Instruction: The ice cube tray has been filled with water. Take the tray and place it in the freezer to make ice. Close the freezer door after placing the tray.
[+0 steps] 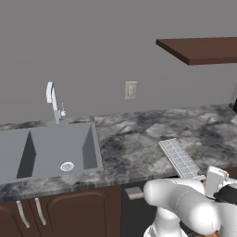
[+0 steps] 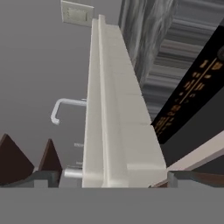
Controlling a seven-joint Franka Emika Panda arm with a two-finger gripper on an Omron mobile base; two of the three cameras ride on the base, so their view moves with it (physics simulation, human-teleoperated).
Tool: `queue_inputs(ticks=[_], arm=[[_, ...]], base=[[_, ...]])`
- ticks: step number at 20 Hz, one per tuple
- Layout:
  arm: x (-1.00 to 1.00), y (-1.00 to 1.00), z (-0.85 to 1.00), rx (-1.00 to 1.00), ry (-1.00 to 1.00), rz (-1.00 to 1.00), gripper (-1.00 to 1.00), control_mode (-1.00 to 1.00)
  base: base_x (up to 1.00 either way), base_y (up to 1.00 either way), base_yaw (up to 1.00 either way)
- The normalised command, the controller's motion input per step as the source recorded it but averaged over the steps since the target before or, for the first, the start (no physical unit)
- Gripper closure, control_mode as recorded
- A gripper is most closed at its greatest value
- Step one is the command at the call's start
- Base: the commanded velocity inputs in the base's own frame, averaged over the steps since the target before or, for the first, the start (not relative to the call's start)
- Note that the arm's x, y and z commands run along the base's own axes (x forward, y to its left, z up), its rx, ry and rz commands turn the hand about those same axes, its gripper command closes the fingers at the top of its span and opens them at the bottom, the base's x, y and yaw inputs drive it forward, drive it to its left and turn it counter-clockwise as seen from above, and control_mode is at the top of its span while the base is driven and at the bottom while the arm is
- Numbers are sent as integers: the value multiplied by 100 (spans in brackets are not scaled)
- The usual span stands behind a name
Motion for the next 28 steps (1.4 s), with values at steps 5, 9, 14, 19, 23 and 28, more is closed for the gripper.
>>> queue_inputs(ticks=[5, 9, 14, 19, 23, 28], arm=[[2, 0, 0, 0, -2, 0, -100, -100], [10, 0, 0, -3, -5, -2, -100, -100], [20, 0, 0, -4, -3, -6, -100, -100], [24, 0, 0, -5, 0, -8, -100, -100], [25, 0, 0, -4, 0, -9, -100, -100], [26, 0, 0, -2, 0, -10, 100, -100]], base=[[0, 0, 0], [0, 0, 0], [0, 0, 0], [0, 0, 0], [0, 0, 0], [0, 0, 0]])
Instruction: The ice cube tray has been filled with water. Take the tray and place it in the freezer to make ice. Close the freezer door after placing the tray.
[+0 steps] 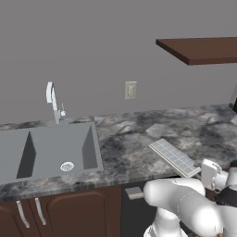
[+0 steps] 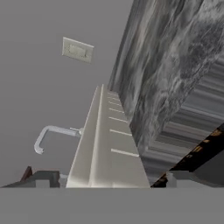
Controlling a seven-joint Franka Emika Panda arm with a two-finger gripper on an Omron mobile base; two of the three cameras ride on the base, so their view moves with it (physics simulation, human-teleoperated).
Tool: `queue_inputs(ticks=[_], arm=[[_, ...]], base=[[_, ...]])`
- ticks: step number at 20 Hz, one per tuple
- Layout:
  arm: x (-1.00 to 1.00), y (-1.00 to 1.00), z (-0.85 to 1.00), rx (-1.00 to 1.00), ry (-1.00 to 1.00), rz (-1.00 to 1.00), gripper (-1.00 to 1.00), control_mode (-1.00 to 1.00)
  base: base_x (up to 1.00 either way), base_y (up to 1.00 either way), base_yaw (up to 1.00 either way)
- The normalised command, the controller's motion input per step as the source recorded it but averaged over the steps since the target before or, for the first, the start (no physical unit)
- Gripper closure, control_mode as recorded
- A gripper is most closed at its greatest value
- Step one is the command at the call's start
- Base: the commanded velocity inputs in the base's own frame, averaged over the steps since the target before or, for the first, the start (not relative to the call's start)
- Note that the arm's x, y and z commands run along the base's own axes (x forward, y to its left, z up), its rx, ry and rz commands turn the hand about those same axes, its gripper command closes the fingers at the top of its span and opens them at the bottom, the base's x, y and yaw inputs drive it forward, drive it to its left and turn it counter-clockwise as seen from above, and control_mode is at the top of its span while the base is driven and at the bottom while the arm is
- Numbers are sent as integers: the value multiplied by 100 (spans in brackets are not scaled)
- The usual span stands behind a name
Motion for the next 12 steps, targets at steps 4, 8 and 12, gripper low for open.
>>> queue_inputs(ticks=[4, 8, 12], arm=[[6, 0, 0, 0, 0, -7, 100, -100], [-27, -2, 31, 2, 0, 0, 100, -100], [-47, -2, 74, 7, 0, 0, 100, -100]], base=[[0, 0, 0], [0, 0, 0], [0, 0, 0]])
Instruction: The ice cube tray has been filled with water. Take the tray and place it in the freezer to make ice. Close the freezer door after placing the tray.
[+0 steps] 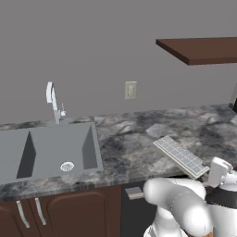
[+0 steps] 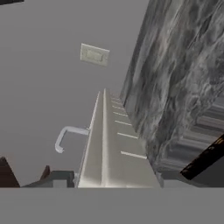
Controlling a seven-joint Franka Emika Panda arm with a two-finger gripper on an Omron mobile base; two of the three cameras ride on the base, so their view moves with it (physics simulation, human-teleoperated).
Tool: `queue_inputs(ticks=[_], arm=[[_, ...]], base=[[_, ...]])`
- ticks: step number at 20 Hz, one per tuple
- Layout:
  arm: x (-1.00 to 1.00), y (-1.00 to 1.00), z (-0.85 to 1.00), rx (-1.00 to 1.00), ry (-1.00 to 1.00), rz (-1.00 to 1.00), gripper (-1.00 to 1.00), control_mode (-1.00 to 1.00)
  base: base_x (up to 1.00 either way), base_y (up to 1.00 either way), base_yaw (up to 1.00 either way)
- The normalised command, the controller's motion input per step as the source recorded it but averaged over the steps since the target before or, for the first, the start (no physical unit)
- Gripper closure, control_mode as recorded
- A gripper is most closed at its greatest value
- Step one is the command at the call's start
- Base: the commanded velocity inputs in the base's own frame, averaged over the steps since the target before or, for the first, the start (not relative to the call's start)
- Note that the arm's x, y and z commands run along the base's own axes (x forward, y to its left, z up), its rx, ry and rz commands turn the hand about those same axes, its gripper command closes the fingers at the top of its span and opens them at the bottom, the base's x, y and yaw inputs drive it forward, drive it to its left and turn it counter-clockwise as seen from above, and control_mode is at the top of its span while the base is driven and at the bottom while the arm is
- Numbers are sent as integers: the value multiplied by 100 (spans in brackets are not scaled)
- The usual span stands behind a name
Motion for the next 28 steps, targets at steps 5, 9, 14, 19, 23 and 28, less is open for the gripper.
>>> queue_inputs(ticks=[5, 9, 14, 19, 23, 28], arm=[[-41, 0, 99, 7, 0, 0, 100, -100], [-16, 4, 100, 4, 3, 0, 100, -100], [0, 30, 93, 2, 6, 0, 100, -100], [0, 46, 57, 0, -1, 0, 100, -100], [0, 43, 22, -1, -2, 0, 100, -100], [0, 46, 7, -6, 0, 0, 100, -100]], base=[[0, 0, 0], [0, 0, 0], [0, 0, 0], [0, 0, 0], [0, 0, 0], [0, 0, 0]])
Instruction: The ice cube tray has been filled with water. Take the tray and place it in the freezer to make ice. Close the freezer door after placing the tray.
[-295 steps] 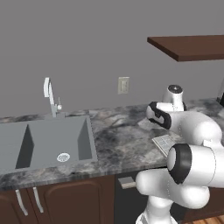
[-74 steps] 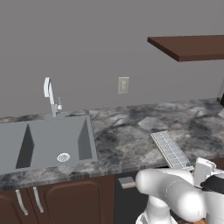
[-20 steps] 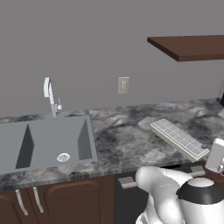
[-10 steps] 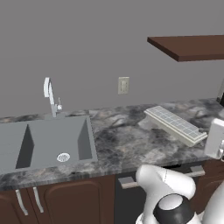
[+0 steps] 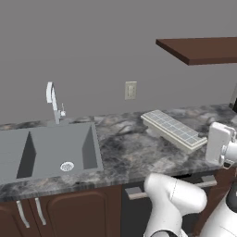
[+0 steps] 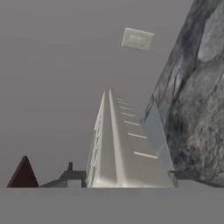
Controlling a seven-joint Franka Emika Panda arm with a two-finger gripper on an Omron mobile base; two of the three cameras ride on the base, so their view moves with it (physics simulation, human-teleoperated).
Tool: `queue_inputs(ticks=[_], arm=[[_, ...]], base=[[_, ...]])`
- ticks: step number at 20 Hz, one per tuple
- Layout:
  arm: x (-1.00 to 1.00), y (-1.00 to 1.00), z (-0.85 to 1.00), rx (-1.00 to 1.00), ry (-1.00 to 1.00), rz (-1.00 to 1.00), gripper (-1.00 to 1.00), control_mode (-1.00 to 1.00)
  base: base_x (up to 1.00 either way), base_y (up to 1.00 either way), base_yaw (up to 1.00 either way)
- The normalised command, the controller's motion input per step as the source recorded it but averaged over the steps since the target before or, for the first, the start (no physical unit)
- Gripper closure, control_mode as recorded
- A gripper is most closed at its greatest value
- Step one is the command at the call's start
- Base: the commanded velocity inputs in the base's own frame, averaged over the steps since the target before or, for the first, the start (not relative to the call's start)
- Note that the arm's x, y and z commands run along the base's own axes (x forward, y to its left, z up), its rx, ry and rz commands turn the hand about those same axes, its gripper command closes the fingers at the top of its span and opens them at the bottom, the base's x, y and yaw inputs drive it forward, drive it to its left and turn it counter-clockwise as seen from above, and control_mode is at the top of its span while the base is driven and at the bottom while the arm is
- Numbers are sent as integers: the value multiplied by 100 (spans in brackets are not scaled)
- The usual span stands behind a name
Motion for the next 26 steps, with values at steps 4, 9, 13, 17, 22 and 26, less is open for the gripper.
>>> queue_inputs(ticks=[4, 9, 13, 17, 22, 26], arm=[[3, 31, 2, -4, 3, 0, 100, -100], [10, 1, 0, 0, 5, 0, 100, 100], [0, 0, 0, 0, 0, 0, 100, 100], [0, 0, 0, 0, 0, 0, 100, 100], [0, 0, 0, 0, 0, 0, 100, 100], [0, 0, 0, 0, 0, 0, 100, 100]], base=[[0, 0, 0], [0, 0, 0], [-42, 1, 0], [-93, 0, 1], [-90, 0, 6], [-64, 0, 7]])
